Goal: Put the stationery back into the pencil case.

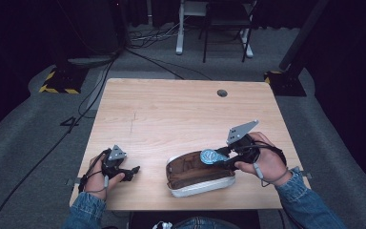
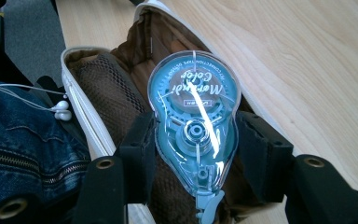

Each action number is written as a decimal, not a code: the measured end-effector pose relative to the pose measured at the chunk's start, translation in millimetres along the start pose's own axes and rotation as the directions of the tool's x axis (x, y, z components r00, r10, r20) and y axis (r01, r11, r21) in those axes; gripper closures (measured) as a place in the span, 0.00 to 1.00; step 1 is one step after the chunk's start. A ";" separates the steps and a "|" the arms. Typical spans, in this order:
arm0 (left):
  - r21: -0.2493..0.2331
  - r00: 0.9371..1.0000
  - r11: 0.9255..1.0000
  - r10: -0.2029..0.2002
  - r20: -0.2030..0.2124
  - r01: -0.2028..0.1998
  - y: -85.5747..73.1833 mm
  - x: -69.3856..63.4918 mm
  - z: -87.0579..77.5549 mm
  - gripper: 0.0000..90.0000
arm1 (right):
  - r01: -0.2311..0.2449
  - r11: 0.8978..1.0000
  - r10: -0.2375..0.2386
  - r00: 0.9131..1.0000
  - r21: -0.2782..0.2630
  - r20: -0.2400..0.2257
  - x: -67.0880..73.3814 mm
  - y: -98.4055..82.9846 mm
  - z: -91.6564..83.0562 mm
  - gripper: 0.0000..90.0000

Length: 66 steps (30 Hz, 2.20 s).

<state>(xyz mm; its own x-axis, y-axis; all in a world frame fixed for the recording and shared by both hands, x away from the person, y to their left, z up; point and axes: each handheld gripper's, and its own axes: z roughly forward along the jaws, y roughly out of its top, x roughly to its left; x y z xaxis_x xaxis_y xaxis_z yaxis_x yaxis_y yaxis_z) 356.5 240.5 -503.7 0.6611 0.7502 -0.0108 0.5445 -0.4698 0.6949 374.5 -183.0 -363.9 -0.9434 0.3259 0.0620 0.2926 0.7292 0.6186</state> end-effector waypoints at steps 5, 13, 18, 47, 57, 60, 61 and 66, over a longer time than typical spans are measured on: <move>0.000 1.000 1.000 0.000 0.002 0.000 0.1 -0.2 0.1 0.21 | 0.021 0.999 -0.020 0.999 0.030 -0.025 3.4 3.0 10.4 0.56; -0.001 1.000 1.000 -0.004 0.006 0.004 0.1 -0.8 0.4 0.21 | 0.034 0.997 -0.031 0.998 0.070 -0.049 7.8 5.8 23.5 0.56; -0.003 1.000 1.000 -0.004 0.002 0.004 0.2 -1.2 0.6 0.21 | 0.041 0.994 -0.035 0.998 0.097 -0.059 8.9 6.7 31.2 0.56; -0.003 1.000 1.000 0.001 0.006 -0.001 0.8 -0.8 1.2 0.20 | 0.015 0.984 0.005 0.994 0.177 -0.113 6.2 12.0 67.3 0.55; 0.002 1.000 1.000 -0.002 0.007 0.002 2.1 -1.5 2.4 0.20 | 0.018 0.997 -0.012 0.997 0.080 -0.080 1.0 7.2 59.2 0.42; 0.000 1.000 1.000 -0.003 0.010 0.003 2.2 -1.6 2.7 0.20 | 0.015 0.999 -0.012 0.997 0.046 -0.071 0.2 6.7 52.7 0.41; -0.001 1.000 1.000 -0.003 0.010 0.003 2.4 -1.5 3.0 0.20 | 0.015 0.999 -0.013 0.998 0.032 -0.063 -0.2 6.7 50.0 0.40; -0.001 1.000 1.000 0.003 0.008 -0.003 2.7 -1.1 3.0 0.20 | 0.007 1.000 -0.007 1.000 -0.026 -0.026 -4.2 6.0 36.7 0.38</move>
<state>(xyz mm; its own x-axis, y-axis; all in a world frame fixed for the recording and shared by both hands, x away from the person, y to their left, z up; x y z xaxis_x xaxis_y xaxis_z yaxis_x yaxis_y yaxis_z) 358.8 236.9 -503.9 0.6668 0.7451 -0.0139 0.5420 -0.4720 0.6954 385.9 -157.9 -389.2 -0.9493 0.3047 0.0778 0.2821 0.7157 0.6389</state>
